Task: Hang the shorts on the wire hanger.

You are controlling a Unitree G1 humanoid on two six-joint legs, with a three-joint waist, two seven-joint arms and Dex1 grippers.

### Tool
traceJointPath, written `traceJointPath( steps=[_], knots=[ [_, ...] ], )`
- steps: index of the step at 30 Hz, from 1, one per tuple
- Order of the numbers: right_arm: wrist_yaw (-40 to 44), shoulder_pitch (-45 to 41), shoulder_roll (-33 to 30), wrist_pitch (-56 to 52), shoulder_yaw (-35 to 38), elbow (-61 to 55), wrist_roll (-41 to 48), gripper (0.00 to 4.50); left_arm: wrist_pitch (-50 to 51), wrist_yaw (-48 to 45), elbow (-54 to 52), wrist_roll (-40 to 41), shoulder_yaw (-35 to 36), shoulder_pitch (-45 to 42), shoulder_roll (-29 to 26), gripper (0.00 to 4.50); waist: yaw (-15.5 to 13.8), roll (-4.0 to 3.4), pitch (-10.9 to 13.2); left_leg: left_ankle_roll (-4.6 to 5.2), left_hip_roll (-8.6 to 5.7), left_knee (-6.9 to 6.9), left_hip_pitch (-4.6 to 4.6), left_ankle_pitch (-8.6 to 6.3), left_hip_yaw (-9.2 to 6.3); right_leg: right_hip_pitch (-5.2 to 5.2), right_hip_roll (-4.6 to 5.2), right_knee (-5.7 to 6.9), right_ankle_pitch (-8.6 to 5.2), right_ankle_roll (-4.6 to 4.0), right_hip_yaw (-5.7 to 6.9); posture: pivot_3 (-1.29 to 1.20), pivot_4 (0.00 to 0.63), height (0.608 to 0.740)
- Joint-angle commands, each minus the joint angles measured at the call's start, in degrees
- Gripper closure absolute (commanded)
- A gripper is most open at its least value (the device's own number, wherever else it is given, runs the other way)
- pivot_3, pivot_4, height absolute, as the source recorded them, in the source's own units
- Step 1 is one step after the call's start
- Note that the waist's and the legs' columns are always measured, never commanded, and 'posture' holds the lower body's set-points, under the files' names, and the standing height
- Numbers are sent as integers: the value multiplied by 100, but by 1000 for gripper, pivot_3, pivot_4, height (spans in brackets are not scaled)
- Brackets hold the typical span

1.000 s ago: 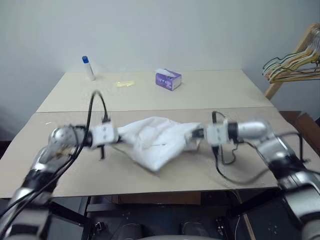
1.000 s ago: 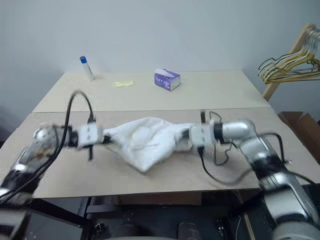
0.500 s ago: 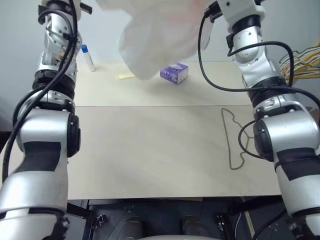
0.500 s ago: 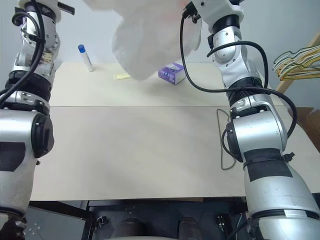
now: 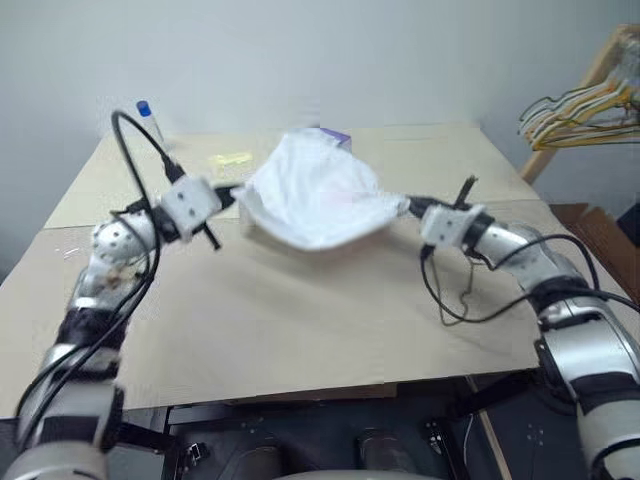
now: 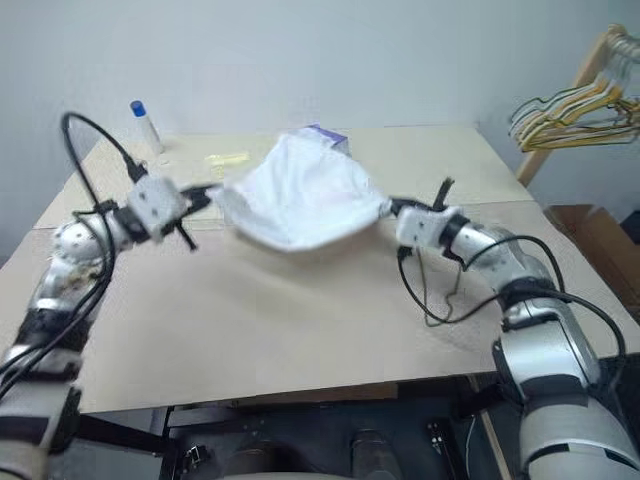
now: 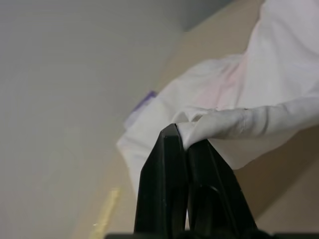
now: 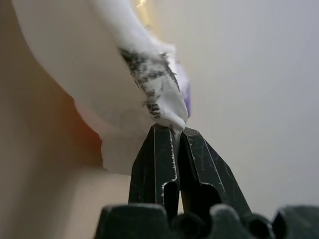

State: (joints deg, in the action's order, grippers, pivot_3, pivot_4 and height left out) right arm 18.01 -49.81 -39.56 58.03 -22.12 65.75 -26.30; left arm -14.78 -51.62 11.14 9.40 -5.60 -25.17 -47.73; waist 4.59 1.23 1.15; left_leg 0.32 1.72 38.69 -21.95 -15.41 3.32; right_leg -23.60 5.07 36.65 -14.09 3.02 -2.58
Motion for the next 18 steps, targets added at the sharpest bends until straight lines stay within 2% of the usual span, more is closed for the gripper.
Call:
traceJointPath(
  steps=[1, 6, 12, 15, 18],
  knots=[
    [-317, 122, -106, 203, -200, -308, -507, 4500, 566, -658, -945, 116, -114, 637, -389, 4458, 3, -2, 5, 20, 0, 0, 36, -11, 4, 32, 0, -12, -1, -1, 1, 74, 0, 740],
    [-629, 457, -216, 245, -287, -570, -864, 4500, 919, -1424, -1786, 146, -155, 1451, -967, 4458, -60, -2, 11, 41, 10, -3, 175, -26, 15, 165, -8, -35, -4, -17, 2, 75, 0, 740],
    [-573, 1142, -500, 366, -197, -1400, -766, 4500, 1248, -2092, -2642, 632, 88, 2195, -1419, 4458, -191, -1, 9, 53, 12, -3, 159, -33, 13, 151, -8, -41, -6, -15, -4, 54, 0, 740],
    [-287, 1723, -754, 431, -129, -2091, -488, 4500, 1337, -2402, -3081, 916, 312, 2729, -1665, 4458, -216, -1, 9, 63, 15, -3, 146, -40, 10, 140, -7, -52, -9, -13, -10, 53, 5, 740],
    [246, 2335, -1072, 376, -105, -2882, 107, 4500, 1148, -2512, -3024, 832, 356, 2960, -1702, 4458, -250, -1, 10, 73, 12, -2, 145, -45, 11, 142, -2, -56, -12, -11, -10, 60, 15, 740]
  ],
)
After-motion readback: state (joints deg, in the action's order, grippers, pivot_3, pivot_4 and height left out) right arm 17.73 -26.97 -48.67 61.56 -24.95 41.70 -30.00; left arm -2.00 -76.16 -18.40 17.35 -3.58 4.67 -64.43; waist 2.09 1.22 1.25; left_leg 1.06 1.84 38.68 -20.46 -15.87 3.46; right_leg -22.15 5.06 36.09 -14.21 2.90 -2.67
